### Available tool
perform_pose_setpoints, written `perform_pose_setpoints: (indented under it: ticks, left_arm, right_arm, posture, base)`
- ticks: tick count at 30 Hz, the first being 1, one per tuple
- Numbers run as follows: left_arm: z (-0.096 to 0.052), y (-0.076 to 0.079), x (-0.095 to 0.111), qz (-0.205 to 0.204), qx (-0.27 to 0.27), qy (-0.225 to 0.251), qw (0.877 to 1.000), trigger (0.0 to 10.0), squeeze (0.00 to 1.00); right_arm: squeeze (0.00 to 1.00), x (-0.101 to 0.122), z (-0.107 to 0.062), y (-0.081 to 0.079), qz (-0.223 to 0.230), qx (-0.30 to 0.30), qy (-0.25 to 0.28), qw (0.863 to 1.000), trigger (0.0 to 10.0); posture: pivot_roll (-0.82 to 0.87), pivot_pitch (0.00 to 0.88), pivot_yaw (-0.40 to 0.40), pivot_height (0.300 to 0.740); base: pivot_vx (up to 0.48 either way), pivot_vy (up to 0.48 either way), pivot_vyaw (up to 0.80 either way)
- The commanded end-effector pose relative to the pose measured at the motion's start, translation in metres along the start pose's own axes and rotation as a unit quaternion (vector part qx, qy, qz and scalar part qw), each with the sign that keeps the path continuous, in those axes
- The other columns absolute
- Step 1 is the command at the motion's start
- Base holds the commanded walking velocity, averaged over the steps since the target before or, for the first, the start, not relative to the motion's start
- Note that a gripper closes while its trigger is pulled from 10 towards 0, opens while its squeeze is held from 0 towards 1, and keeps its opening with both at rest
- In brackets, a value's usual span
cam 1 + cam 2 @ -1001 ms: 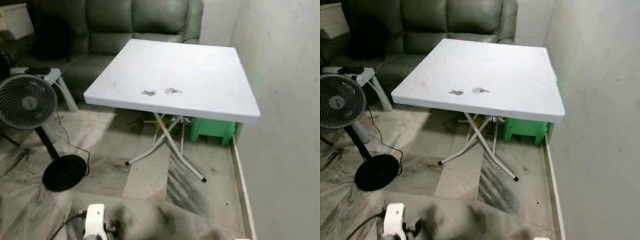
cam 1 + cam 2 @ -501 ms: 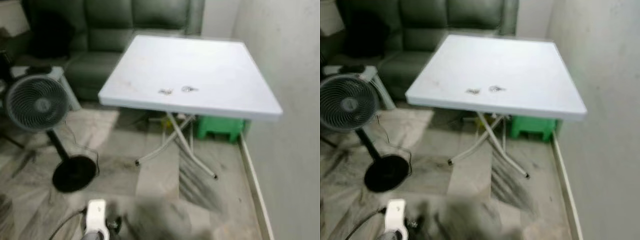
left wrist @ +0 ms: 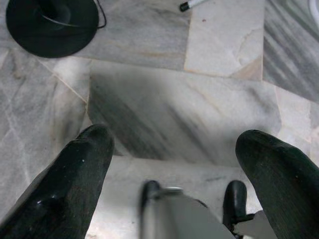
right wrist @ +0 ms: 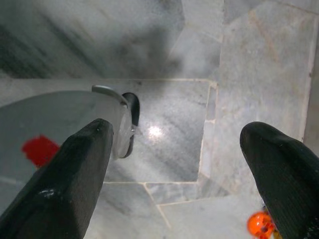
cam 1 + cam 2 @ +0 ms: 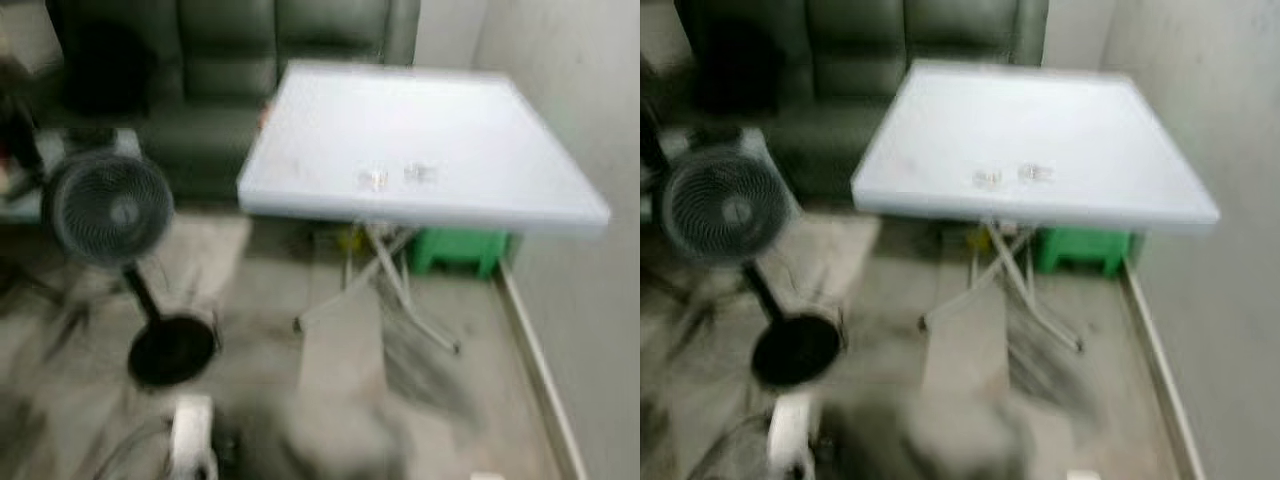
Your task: Hang keys on a hook
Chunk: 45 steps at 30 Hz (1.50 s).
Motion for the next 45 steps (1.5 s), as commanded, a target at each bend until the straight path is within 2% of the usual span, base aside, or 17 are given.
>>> perform_pose_setpoints:
  ticks: [1,10,15,19,24,25,27,29,30,31,33,34,39,40,41,43,45]
  left_arm:
    - [-0.002,-0.013,0.002,0.004,0.016,0.001,1.000,10.0,0.00]
    - [-0.001,-0.011,0.007,0.007,0.014,0.012,1.000,10.0,0.00]
    - [0.001,-0.009,0.021,-0.019,0.009,0.046,0.999,10.0,0.00]
    - [0.002,-0.007,0.030,-0.021,0.002,0.065,0.998,10.0,0.00]
    - [0.002,-0.003,0.053,-0.014,-0.017,0.122,0.992,10.0,0.00]
    - [0.001,-0.001,0.062,-0.009,-0.023,0.146,0.989,10.0,0.00]
    - [0.001,-0.001,0.066,-0.005,-0.025,0.156,0.987,10.0,0.00]
    - [-0.001,0.002,0.077,-0.002,-0.035,0.189,0.981,10.0,0.00]
    - [-0.001,0.002,0.077,-0.002,-0.035,0.189,0.981,10.0,0.00]
    - [-0.002,0.003,0.081,-0.001,-0.039,0.201,0.979,10.0,0.00]
    - [-0.007,0.009,0.100,0.003,-0.054,0.257,0.965,10.0,0.00]
    - [-0.007,0.009,0.100,0.003,-0.054,0.257,0.965,10.0,0.00]
    - [-0.017,0.019,0.129,0.004,-0.073,0.332,0.940,10.0,0.00]
    - [-0.017,0.019,0.129,0.004,-0.073,0.332,0.940,10.0,0.00]
    - [-0.021,0.023,0.139,0.001,-0.081,0.355,0.931,10.0,0.00]
    - [-0.027,0.027,0.149,0.001,-0.088,0.377,0.922,10.0,0.00]
    - [-0.036,0.035,0.164,-0.013,-0.111,0.399,0.910,10.0,0.00]
  right_arm:
    - [0.00,0.000,0.001,-0.010,-0.003,0.015,-0.003,1.000,10.0]
    - [0.00,0.001,0.001,-0.010,-0.005,0.016,-0.001,1.000,10.0]
    - [0.00,0.002,0.001,-0.009,-0.005,0.016,0.004,1.000,10.0]
    - [0.00,0.008,0.002,-0.010,-0.005,0.017,0.018,1.000,10.0]
    - [0.00,0.040,0.005,-0.012,-0.001,0.025,0.080,0.996,10.0]
    - [0.00,0.055,0.005,-0.012,-0.006,0.029,0.110,0.994,10.0]
    - [0.00,0.062,0.005,-0.012,-0.009,0.031,0.123,0.992,10.0]
    - [0.00,0.087,0.004,-0.011,-0.013,0.037,0.175,0.984,10.0]
    - [0.00,0.087,0.004,-0.011,-0.013,0.037,0.175,0.984,10.0]
    - [0.00,0.095,0.003,-0.011,-0.015,0.039,0.195,0.980,10.0]
    - [0.00,0.131,-0.006,-0.014,-0.024,0.049,0.286,0.957,10.0]
    - [0.00,0.131,-0.006,-0.014,-0.024,0.049,0.286,0.957,10.0]
    - [0.00,0.171,-0.025,-0.029,-0.030,0.058,0.397,0.915,10.0]
    - [0.00,0.171,-0.025,-0.029,-0.030,0.058,0.397,0.915,10.0]
    - [0.00,0.182,-0.033,-0.034,-0.029,0.061,0.428,0.901,10.0]
    - [0.00,0.193,-0.043,-0.039,-0.033,0.062,0.459,0.886,10.0]
    - [0.00,0.209,-0.060,-0.045,-0.034,0.065,0.504,0.861,10.0]
  posture:
    - [0.02,0.000,-0.014,0.740]
    - [0.02,0.000,-0.016,0.740]
    - [0.02,0.000,-0.014,0.740]
    - [0.02,0.000,-0.012,0.740]
    - [0.01,0.000,-0.003,0.740]
    - [0.01,0.000,-0.001,0.740]
    - [0.01,0.000,0.001,0.740]
    - [0.01,0.000,0.003,0.740]
    - [0.01,0.000,0.003,0.740]
    - [0.00,0.000,0.005,0.740]
    - [0.00,0.000,0.005,0.740]
    - [0.00,0.000,0.005,0.740]
    - [0.00,0.000,0.005,0.740]
    - [0.00,0.000,0.005,0.740]
    - [0.00,0.000,0.005,0.740]
    - [-0.01,0.000,0.006,0.740]
    - [-0.01,0.000,0.007,0.740]
  base:
    - [0.000,0.480,0.00]
    - [0.000,0.027,0.00]
    - [0.000,0.000,0.00]
    - [0.000,0.000,0.00]
    - [0.000,0.000,0.00]
    - [0.000,0.000,0.00]
    - [0.000,0.000,0.00]
    - [0.000,0.000,0.00]
    - [0.000,0.000,0.00]
    - [0.000,0.000,0.00]
    - [0.000,0.000,0.00]
    - [0.000,0.000,0.00]
    - [0.000,0.000,0.00]
    - [0.000,0.000,0.00]
    - [0.000,0.000,0.00]
    - [0.000,0.000,0.00]
    - [0.000,0.000,0.00]
Point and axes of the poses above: a point about 5 cm out from each wrist's last joint towards the gripper, its own z axis pointing out of the wrist towards the gripper, its own x axis along the axis of the wrist's last joint, y = z × x, the point moved 2 cm from there along z, pointing out of the wrist towards the gripper, and after that the axes turned 6 degrees about -z, right-handed, at the moved point
